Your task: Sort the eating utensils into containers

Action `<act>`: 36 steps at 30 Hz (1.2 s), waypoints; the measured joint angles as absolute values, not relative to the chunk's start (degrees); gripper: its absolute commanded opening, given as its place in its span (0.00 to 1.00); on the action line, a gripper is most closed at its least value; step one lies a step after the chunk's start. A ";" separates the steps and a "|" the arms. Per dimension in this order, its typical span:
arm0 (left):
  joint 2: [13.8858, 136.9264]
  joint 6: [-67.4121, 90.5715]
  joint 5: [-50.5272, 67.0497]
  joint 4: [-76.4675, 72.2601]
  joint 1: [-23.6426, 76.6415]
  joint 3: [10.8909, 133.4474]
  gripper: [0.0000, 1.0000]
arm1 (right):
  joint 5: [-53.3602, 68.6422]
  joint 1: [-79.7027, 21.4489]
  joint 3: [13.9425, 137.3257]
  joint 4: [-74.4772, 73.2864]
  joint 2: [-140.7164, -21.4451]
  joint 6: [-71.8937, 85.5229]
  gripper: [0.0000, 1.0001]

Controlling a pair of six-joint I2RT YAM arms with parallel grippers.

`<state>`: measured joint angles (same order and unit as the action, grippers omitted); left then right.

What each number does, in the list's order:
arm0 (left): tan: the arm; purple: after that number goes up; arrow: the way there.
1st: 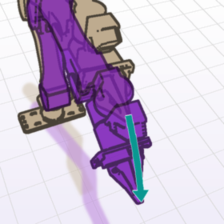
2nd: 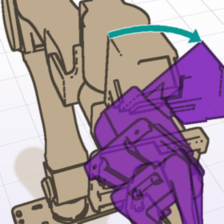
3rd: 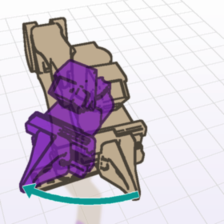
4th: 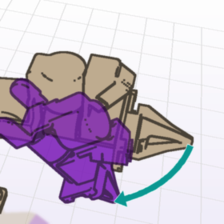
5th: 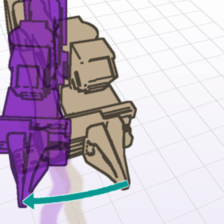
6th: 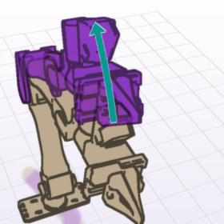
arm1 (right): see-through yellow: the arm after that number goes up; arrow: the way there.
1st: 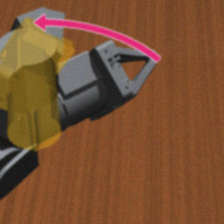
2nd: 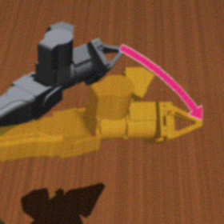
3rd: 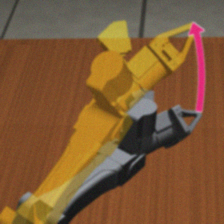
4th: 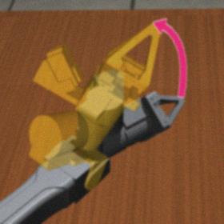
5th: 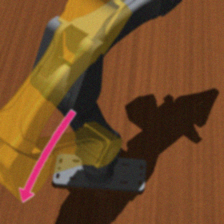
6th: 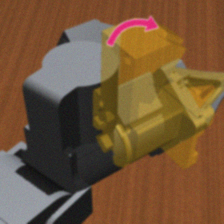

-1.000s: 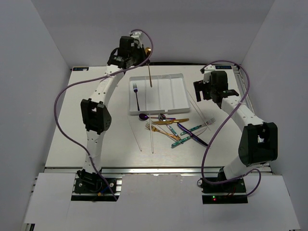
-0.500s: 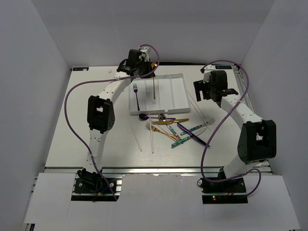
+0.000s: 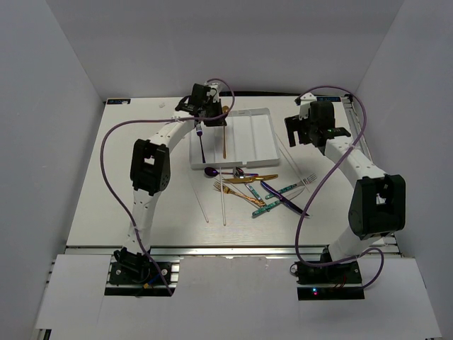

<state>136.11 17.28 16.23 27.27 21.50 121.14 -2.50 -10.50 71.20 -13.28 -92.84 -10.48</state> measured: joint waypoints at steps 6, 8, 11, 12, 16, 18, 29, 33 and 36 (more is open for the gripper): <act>137.67 18.65 15.88 29.28 21.50 121.12 0.24 | -2.37 -10.50 71.48 -13.72 -93.17 -10.48 0.89; 138.04 18.96 15.42 30.20 21.50 121.12 0.32 | -2.35 -10.50 71.48 -13.76 -93.17 -10.48 0.89; 138.32 19.33 14.11 31.53 21.50 121.12 0.50 | -1.93 -10.50 71.50 -13.89 -93.17 -10.28 0.86; 138.32 19.55 13.74 31.92 21.50 121.12 0.54 | -1.69 -10.50 71.57 -14.04 -93.17 -10.07 0.84; 138.06 20.29 11.86 32.75 21.32 121.54 0.70 | -1.13 -11.40 71.59 -14.66 -92.23 -7.20 0.79; 137.05 21.06 10.81 33.45 20.91 121.56 0.76 | -1.34 -13.47 71.59 -15.51 -90.43 -5.08 0.75; 107.59 30.26 10.74 36.82 1.23 107.15 0.83 | -2.59 -39.77 77.30 -22.46 -92.07 10.63 0.62; 96.55 29.12 6.98 37.47 -7.40 97.62 0.84 | -2.81 -43.75 78.74 -25.96 -99.96 16.75 0.59; 90.72 27.53 4.95 38.59 -7.64 90.56 0.84 | -2.55 -46.81 78.30 -28.67 -103.15 20.67 0.57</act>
<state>90.72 27.53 4.95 38.59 -7.64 90.56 -2.55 -46.81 78.30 -28.67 -103.15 20.67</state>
